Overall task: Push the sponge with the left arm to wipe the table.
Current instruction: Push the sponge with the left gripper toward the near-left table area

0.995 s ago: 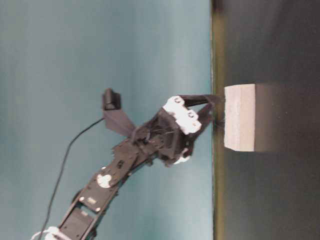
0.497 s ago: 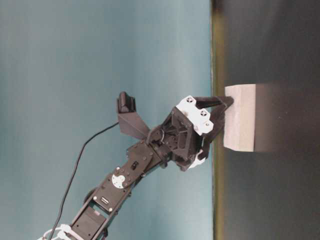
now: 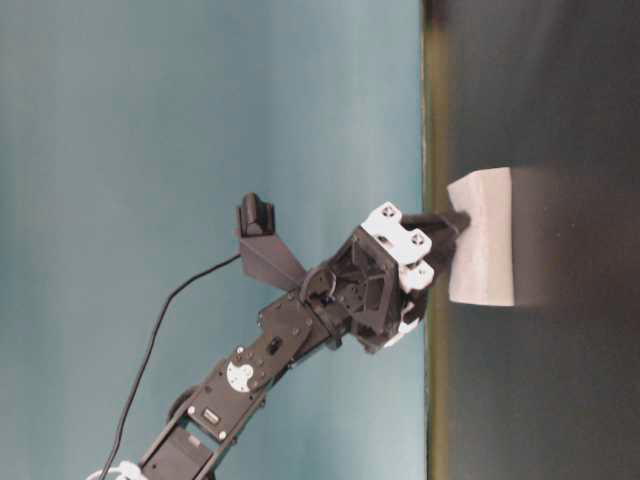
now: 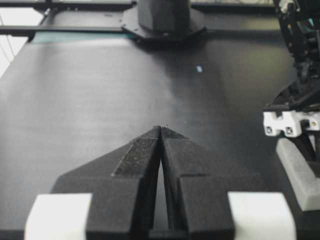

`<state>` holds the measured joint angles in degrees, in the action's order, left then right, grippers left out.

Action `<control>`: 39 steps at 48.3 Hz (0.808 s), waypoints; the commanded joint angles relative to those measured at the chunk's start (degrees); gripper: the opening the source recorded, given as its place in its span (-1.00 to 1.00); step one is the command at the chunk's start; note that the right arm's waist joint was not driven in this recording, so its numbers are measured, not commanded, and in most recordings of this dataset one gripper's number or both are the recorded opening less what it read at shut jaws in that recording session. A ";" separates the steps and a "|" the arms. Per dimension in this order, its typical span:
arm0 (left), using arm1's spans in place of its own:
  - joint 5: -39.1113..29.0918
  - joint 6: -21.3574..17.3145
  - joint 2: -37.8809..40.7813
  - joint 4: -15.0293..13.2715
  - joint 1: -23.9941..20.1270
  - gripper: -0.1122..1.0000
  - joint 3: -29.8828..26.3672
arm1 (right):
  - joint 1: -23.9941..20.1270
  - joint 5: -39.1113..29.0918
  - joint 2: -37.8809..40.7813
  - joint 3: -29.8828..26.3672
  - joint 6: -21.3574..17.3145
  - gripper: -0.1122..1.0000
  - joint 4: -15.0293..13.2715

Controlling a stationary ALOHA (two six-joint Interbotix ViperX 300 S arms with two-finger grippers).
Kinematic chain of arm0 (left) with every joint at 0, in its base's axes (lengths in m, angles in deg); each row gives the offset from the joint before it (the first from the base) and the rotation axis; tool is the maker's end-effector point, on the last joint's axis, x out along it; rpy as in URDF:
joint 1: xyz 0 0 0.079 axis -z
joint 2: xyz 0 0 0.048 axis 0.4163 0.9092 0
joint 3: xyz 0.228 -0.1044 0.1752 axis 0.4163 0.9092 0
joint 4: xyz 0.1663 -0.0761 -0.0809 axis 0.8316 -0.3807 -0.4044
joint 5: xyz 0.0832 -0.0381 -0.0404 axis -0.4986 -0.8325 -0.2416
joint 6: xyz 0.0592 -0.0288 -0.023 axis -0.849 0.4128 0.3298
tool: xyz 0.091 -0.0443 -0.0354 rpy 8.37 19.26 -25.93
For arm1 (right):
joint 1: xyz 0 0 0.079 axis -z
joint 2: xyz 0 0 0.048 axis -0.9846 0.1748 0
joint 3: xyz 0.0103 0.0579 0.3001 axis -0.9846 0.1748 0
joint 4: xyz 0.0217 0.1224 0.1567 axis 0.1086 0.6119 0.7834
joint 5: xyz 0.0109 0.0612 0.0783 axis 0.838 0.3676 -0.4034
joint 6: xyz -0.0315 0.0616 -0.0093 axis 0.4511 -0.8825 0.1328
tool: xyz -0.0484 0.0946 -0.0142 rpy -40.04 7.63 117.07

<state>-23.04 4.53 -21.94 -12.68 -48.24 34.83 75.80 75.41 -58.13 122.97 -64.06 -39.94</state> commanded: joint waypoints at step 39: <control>-2.64 13.18 -13.80 0.09 9.05 -0.66 19.60 | 0.00 0.70 -0.53 -0.44 0.26 -0.78 0.18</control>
<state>-25.50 16.13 -34.07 -12.33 -42.26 52.14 75.80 75.58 -58.74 122.97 -63.97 -39.94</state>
